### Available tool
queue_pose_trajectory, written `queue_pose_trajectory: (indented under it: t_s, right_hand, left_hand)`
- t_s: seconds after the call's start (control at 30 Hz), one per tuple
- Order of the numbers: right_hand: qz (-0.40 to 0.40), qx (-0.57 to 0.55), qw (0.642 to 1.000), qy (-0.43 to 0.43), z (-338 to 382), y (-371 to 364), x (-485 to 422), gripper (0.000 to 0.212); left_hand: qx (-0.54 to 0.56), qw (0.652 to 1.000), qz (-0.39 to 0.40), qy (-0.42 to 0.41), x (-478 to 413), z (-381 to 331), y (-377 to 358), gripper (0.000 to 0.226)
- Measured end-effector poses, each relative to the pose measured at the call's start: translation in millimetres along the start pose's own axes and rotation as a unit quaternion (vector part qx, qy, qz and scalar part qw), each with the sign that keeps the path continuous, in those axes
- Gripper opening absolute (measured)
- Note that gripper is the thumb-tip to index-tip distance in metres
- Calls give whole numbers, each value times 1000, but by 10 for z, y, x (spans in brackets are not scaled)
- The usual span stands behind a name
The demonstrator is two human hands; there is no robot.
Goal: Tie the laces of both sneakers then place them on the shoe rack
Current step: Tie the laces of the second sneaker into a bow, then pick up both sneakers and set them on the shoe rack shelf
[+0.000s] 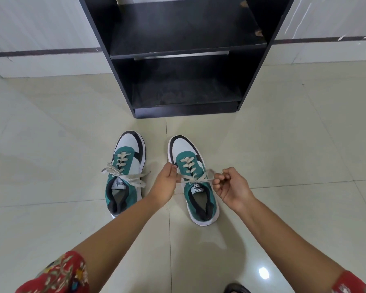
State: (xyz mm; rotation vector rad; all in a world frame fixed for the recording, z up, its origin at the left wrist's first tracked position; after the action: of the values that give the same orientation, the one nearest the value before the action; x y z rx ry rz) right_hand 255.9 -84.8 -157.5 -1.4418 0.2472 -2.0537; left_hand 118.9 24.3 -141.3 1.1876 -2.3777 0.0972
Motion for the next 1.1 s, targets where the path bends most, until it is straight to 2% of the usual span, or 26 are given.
queue_pose_trajectory:
  t_s: [0.1, 0.27, 0.33, 0.37, 0.43, 0.5, 0.53, 0.6, 0.63, 0.7, 0.8, 0.93, 1.0, 1.07, 1.1]
  right_hand:
    - [-10, 2, 1000, -2, 37, 14, 0, 34]
    - [-28, 15, 999, -19, 18, 67, -20, 32]
    - [-22, 62, 998, -10, 8, 50, 14, 31]
    - [-26, 121, 992, 7, 20, 47, 39, 32]
    - [-38, 286, 956, 58, 51, 30, 106, 30]
    - [-38, 405, 908, 105, 16, 25, 161, 21]
    - [-40, 444, 887, 117, -29, 46, 167, 25]
    - [-61, 513, 843, 152, -97, 80, 173, 42]
    - [-70, 533, 826, 172, -120, 73, 182, 46]
    - [-74, 549, 808, 200, -148, 26, 207, 45]
    - [-67, 551, 805, 211, -164, -66, 245, 42]
    - [-67, 573, 785, 226, -215, -133, 313, 49]
    - [-55, 591, 757, 272, -240, -181, 434, 57]
    - [-43, 642, 700, 310, -286, -229, 560, 60]
    - [-42, 679, 666, 307, -334, -225, 592, 60]
  left_hand:
    - [-80, 996, 3, -41, -76, 40, 64, 17]
    - [-92, 995, 6, -35, -102, 133, 105, 27]
    - [-90, 995, -1, -39, -76, 127, 124, 26]
    - [-81, 995, -12, -50, -56, 119, 141, 26]
    - [-68, 993, -53, -80, 21, 108, 183, 23]
    - [-37, 991, -102, -82, 134, 142, 184, 7]
    - [-15, 992, -109, -68, 178, 176, 137, 15]
    - [1, 996, -74, -41, 209, 266, -18, 57]
    - [-15, 998, -52, -39, 218, 271, -83, 68]
    - [-37, 997, -46, -47, 215, 266, -111, 64]
    - [-59, 995, -65, -51, 204, 226, -37, 47]
    - [-95, 993, -7, -64, 340, 119, -50, 49]
    - [-232, 963, -33, -133, 481, -16, 105, 56]
    - [-372, 891, -123, -229, 674, -156, 385, 56]
    - [-411, 864, -167, -239, 765, -156, 546, 56]
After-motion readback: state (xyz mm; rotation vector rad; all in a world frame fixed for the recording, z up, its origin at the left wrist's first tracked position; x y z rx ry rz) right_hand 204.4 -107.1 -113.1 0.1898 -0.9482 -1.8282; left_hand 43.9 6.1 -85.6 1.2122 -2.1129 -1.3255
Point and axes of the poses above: each hand's wrist, its own x-axis away from the middle knuckle, its own y-axis out of the back of the hand, z = x × y, the point moved 7 cm from there along -x, towards the middle knuckle, and after that the axes turned 5 degrees about -y, right-handed, at the moved point
